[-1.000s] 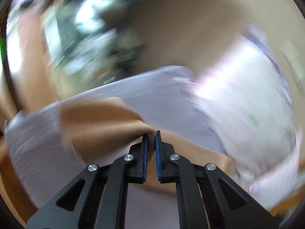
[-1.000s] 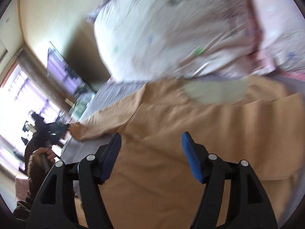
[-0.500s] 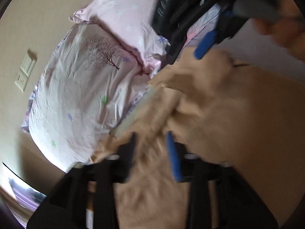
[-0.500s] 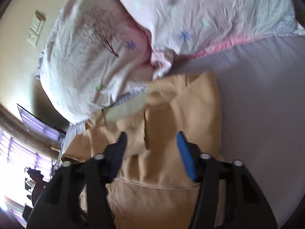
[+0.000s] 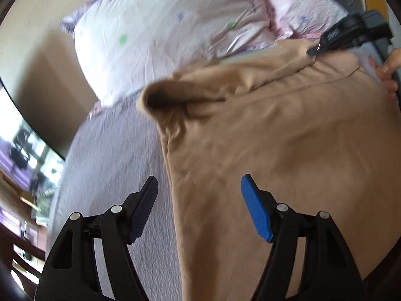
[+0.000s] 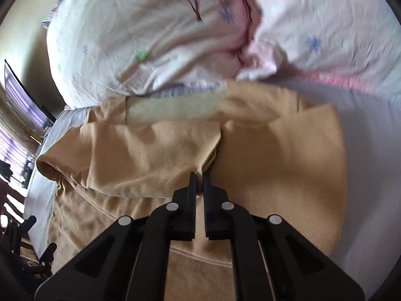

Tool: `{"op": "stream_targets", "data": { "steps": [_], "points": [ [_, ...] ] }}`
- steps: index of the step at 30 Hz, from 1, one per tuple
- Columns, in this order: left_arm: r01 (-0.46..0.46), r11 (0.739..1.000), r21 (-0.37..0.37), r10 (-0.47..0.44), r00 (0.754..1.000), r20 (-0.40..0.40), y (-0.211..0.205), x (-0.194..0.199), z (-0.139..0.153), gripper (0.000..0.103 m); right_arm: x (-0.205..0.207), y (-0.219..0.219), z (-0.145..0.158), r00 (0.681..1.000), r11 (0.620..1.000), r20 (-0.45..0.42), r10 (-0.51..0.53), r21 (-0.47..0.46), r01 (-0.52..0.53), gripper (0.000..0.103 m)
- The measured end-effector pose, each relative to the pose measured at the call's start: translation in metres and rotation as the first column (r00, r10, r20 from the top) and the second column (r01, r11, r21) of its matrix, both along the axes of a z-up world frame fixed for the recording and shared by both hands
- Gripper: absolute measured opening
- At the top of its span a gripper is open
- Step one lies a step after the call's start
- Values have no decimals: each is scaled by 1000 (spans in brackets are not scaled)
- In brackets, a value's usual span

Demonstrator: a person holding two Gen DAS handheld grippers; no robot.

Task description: Fold small clothes

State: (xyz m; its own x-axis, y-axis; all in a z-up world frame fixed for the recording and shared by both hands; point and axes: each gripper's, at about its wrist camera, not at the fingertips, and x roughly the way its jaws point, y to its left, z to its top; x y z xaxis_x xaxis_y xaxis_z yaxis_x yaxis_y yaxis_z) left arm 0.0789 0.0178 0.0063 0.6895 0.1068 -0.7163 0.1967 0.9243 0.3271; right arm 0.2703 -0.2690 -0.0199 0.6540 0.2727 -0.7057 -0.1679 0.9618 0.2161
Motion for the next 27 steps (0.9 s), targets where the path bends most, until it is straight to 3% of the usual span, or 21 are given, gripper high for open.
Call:
{"op": "stream_targets", "data": {
  "steps": [3,6,8,11,12,13,15,17,19,22,25,27],
  "points": [
    [-11,1000,-22,11,1000,-18,3,2,-6,70,-31,-20,40,982,996,172,-85,20,83,4],
    [-15,999,-35,14,1000,-19,4,2,-6,70,-57,-45,50,940,960,229,-252,-61,272,4],
    [-17,999,-52,16,1000,-17,6,-1,-6,70,-58,-54,30,943,933,164,-291,-169,317,5],
    [-22,996,-86,20,1000,-20,12,-1,-6,70,-45,-59,-13,951,913,-29,-307,-291,286,11],
    [-28,994,-103,26,999,-22,15,-2,-5,70,-52,-56,-9,951,904,7,-309,-307,296,20],
    [-34,992,-120,32,999,-21,20,-4,-2,70,-56,-49,-3,952,897,37,-304,-327,299,44],
    [-48,985,-164,46,999,-12,31,-6,3,73,-79,-28,21,972,927,125,-197,-300,226,81],
    [-63,978,-200,64,998,-3,41,-9,9,83,-94,-5,32,990,957,125,-72,-271,104,82],
    [-80,969,-236,82,997,1,52,-16,17,84,-100,12,32,997,971,72,27,-237,-9,82],
    [-79,958,-277,82,997,0,61,-27,26,90,-119,40,27,981,965,-7,194,-177,-192,88],
    [-56,957,-286,65,998,23,66,-44,35,98,-149,65,26,923,919,-49,381,-87,-384,100],
    [-21,953,-302,32,999,33,69,-62,41,100,-178,74,23,868,869,-69,492,-27,-495,101]
  ]
}}
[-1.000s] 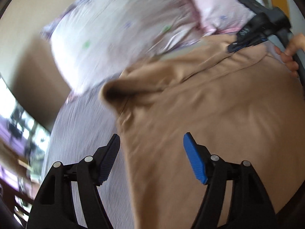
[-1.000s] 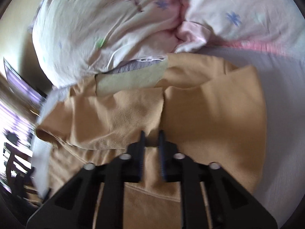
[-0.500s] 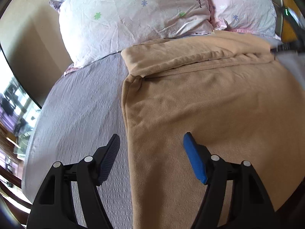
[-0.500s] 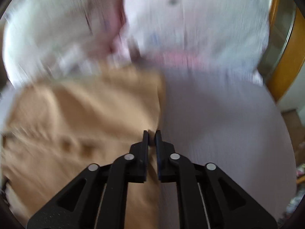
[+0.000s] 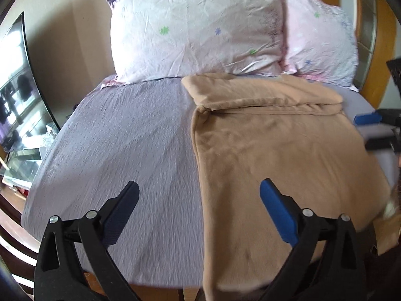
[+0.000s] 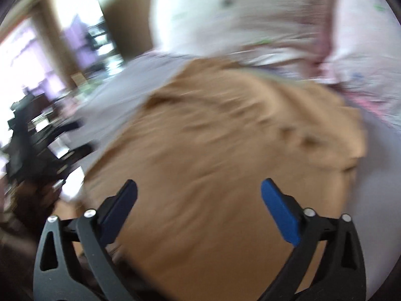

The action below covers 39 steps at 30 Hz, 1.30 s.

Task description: Fold small clothes

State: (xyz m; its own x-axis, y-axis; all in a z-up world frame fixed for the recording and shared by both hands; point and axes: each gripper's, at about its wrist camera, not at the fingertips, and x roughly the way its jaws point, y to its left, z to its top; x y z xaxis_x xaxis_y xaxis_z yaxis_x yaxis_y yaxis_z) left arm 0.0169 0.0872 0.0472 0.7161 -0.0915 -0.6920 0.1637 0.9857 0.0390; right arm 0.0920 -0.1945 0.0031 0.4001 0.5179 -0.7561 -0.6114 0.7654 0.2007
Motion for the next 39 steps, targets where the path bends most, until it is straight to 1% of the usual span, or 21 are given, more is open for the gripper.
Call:
{"op": "stream_targets", "data": {
  "steps": [2,4,7,9,10,12,13,14,16,19,21,24,26,27,29,30,31,32,34,36,39],
  "points": [
    [42,998,-41,-43,999,-17,7,-18,2,101,-32,5,-10,994,996,-57,94,20,-93,101],
    [64,995,-73,-68,996,-55,14,-33,-3,101,-63,-3,-27,986,992,-107,128,12,-128,101],
    [74,988,-132,-91,987,-132,28,-59,-22,101,-98,-25,-60,978,996,-193,81,-28,-88,101],
    [56,985,-162,-85,981,-176,36,-72,-39,101,-124,-48,-96,959,994,-283,-33,-105,4,101],
    [43,984,-174,-78,977,-199,38,-76,-48,101,-129,-54,-105,951,991,-302,-68,-131,29,101],
    [23,980,-200,-74,965,-252,41,-78,-65,101,-140,-77,-130,912,969,-356,-201,-209,132,101],
    [16,977,-210,-76,958,-278,40,-76,-74,101,-141,-86,-136,897,961,-369,-244,-218,171,101],
    [11,975,-223,-82,947,-310,37,-73,-83,101,-140,-102,-143,869,948,-386,-308,-202,247,101],
    [9,971,-240,-92,937,-336,31,-67,-92,100,-138,-120,-143,847,931,-387,-364,-153,331,100],
    [-1,965,-263,-94,932,-350,24,-58,-98,100,-130,-141,-137,819,892,-366,-442,-85,444,99],
    [-10,959,-284,-94,931,-352,22,-55,-99,100,-130,-147,-133,818,883,-355,-452,-48,467,96],
    [3,950,-313,-116,931,-345,19,-52,-98,91,-127,-149,-128,833,885,-332,-443,-11,466,89],
    [16,942,-337,-139,928,-344,15,-49,-99,80,-127,-148,-128,842,887,-323,-432,15,461,82],
    [16,939,-345,-144,927,-347,14,-48,-100,78,-124,-149,-128,844,887,-323,-428,30,461,78],
    [11,930,-366,-149,924,-351,12,-44,-104,68,-118,-151,-132,852,887,-324,-412,73,456,67],
    [6,926,-377,-150,923,-354,13,-44,-106,64,-113,-154,-133,856,889,-330,-397,95,449,51],
    [-5,921,-389,-147,922,-358,14,-41,-109,54,-111,-155,-135,861,890,-336,-381,119,440,22],
    [-15,914,-405,-145,920,-363,16,-39,-113,34,-110,-155,-137,867,892,-348,-357,148,427,9],
    [-30,891,-454,-161,913,-375,22,-38,-118,3,-113,-155,-134,883,896,-338,-325,190,402,6],
    [-27,860,-510,-187,912,-364,30,-41,-114,3,-116,-153,-112,915,903,-294,-276,248,352,6],
    [39,819,-573,-236,933,-273,40,-44,-74,3,-101,-145,-61,947,913,-185,-263,270,306,6]
  ]
}}
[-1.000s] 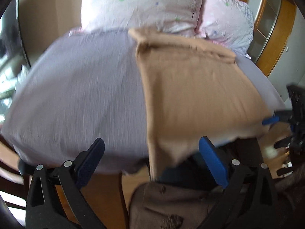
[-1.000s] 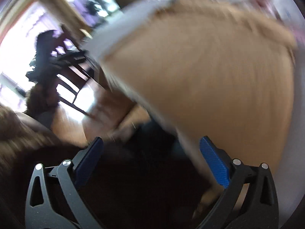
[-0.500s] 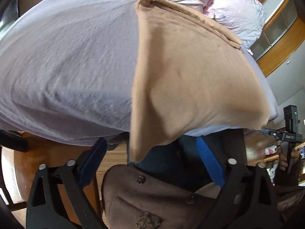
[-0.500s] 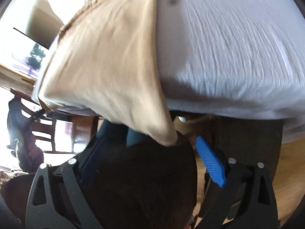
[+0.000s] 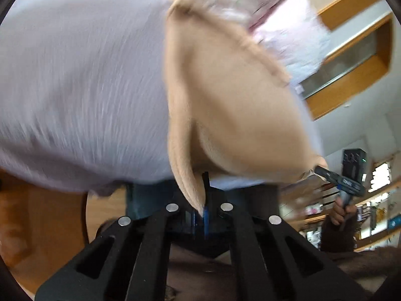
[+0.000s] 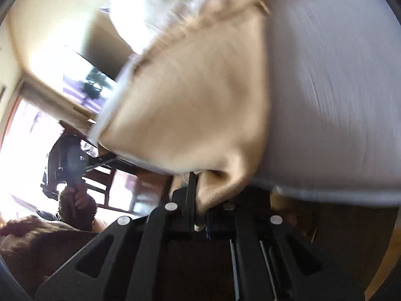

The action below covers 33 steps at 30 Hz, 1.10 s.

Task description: Fold small clothes

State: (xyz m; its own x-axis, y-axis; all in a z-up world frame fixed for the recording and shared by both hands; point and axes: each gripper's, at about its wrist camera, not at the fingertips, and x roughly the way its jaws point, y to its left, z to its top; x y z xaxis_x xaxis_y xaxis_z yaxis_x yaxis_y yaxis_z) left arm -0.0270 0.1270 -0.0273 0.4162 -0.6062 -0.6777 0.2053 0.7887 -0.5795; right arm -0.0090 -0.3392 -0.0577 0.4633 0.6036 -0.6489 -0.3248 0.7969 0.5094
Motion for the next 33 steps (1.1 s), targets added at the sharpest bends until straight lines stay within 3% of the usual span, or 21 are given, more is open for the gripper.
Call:
{"op": "stream_targets", "data": {
  "steps": [2,4,7,9,12,13,17,18,19,20,21,22,24,26,27,29,30,33],
  "points": [
    [3,1000,-28,-1,997,81,3,12,32,3,25,8,46,994,999,105,-8,-30,11,6],
    [-17,1000,7,15,985,169,1,41,68,3,65,22,88,976,996,214,-43,-66,59,6],
    [-78,996,53,63,968,242,-11,110,104,3,140,19,128,937,974,306,-169,-94,206,6],
    [-132,989,69,111,960,256,-21,169,118,3,191,21,136,911,946,327,-251,-117,302,6],
    [-209,971,114,181,959,218,-40,257,112,3,269,18,120,886,887,286,-366,-181,425,6],
    [-224,966,127,199,963,185,-44,283,102,3,303,12,104,882,870,224,-414,-188,456,6],
    [-247,953,176,242,969,48,-48,339,61,3,352,-5,58,876,865,27,-481,-151,479,7],
    [-252,954,161,250,968,36,-44,343,56,3,354,-4,54,876,865,23,-482,-145,480,10],
    [-260,957,126,260,965,17,-39,346,52,3,359,-5,51,877,868,20,-480,-138,478,30],
    [-270,960,78,271,963,-6,-33,350,48,4,359,-6,53,875,865,33,-483,-134,483,43],
    [-281,960,2,281,959,-40,-22,349,43,4,356,-7,56,868,858,60,-493,-134,496,67],
    [-295,955,-40,292,954,-60,-15,349,43,6,349,-8,63,858,849,105,-503,-125,513,72],
    [-350,933,-79,349,937,-34,1,340,50,18,337,-6,73,876,880,157,-457,-68,471,72],
    [-380,923,-64,381,924,6,12,330,61,67,330,-1,72,905,913,158,-394,-45,405,72],
    [-392,919,-37,393,919,29,15,323,67,71,330,2,68,921,926,144,-363,-52,373,71],
    [-368,930,-11,368,928,48,16,312,73,71,325,9,60,942,945,133,-310,-69,320,55],
    [-347,938,-4,346,937,49,14,303,74,71,320,11,58,945,950,139,-297,-58,308,53],
    [-288,957,49,284,956,67,7,284,75,71,335,28,47,981,978,19,-193,-78,194,53]
  ]
}}
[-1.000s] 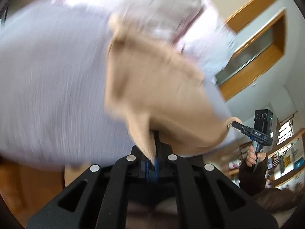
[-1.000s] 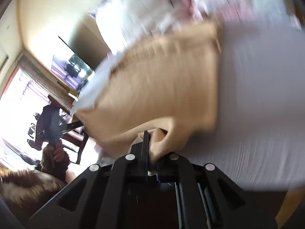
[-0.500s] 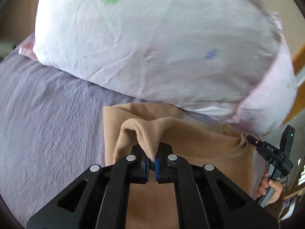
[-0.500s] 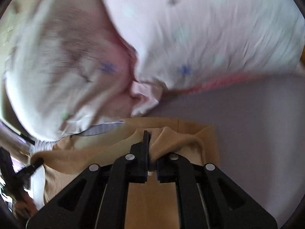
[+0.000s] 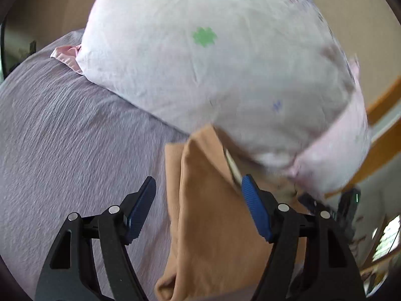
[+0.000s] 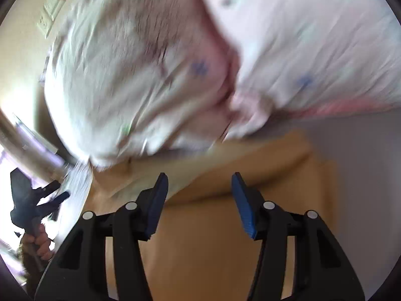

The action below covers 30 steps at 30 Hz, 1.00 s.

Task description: Fold small clothes

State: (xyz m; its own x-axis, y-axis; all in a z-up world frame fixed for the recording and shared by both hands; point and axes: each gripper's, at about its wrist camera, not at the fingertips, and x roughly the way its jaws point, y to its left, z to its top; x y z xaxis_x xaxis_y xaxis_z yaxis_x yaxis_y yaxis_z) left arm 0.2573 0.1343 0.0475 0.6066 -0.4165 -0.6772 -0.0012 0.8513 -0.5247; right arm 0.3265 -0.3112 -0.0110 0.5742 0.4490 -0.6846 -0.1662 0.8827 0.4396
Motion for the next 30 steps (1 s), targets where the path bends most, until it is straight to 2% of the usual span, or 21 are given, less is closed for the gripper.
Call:
{"op": "stream_targets", "data": {
  "steps": [1,2,3,5,6,8,10,13,15,16,18,21,22,24,26,28,29,30],
  "points": [
    [19,1000,18,-19,1000,1,-4,-3,-1,71,6,6,-3,1000,1000,-19,11,-28,-12,53],
    [35,999,33,-35,999,-2,-8,-4,-2,71,14,12,-4,999,998,-24,-24,-54,22,53],
    [50,998,48,-50,999,-5,-15,-4,-1,71,23,9,-3,997,996,-9,-75,-40,74,53],
    [64,996,56,-64,998,-10,-23,-5,-3,71,32,-4,1,982,983,20,-186,-2,186,59],
    [74,996,58,-73,997,-12,-26,-8,-3,71,33,-9,3,977,977,21,-212,23,212,61],
    [85,994,68,-85,996,-9,-28,-9,2,71,20,-11,10,984,983,58,-169,75,165,62],
    [92,992,81,-92,996,-16,-21,-11,3,73,4,-3,17,985,991,105,-137,15,136,69],
    [100,993,57,-96,993,-71,-15,-11,-10,73,-10,-2,13,983,985,89,-159,-55,165,70],
    [114,992,53,-108,989,-102,-17,-15,-20,73,-9,-11,-2,977,971,24,-214,-109,215,74],
    [120,991,52,-114,987,-109,-18,-17,-24,73,-3,-14,-19,973,964,-53,-223,-163,212,73],
    [130,991,46,-123,985,-123,-20,-23,-29,73,-14,-11,-13,978,962,12,-210,-175,209,72],
    [140,990,27,-135,980,-148,-25,-29,-39,73,-38,-17,-2,978,976,41,-206,-67,209,75],
    [146,989,25,-140,978,-158,-28,-30,-42,73,-44,-21,0,975,973,40,-218,-71,221,84],
    [149,988,36,-139,973,-186,-37,-29,-49,73,-44,-21,-13,976,969,-29,-214,-129,209,86],
    [124,991,55,-113,977,-182,-44,-33,-51,74,-60,-27,-11,977,972,26,-211,-100,212,85],
    [81,995,64,-68,982,-175,-47,-35,-49,73,-73,-38,-3,972,974,72,-224,-24,226,85],
    [64,996,58,-53,983,-175,-47,-36,-49,64,-83,-48,3,967,973,109,-230,34,228,85],
    [46,999,25,-40,983,-181,-46,-36,-51,47,-85,-55,6,961,970,135,-242,63,235,87]
  ]
}}
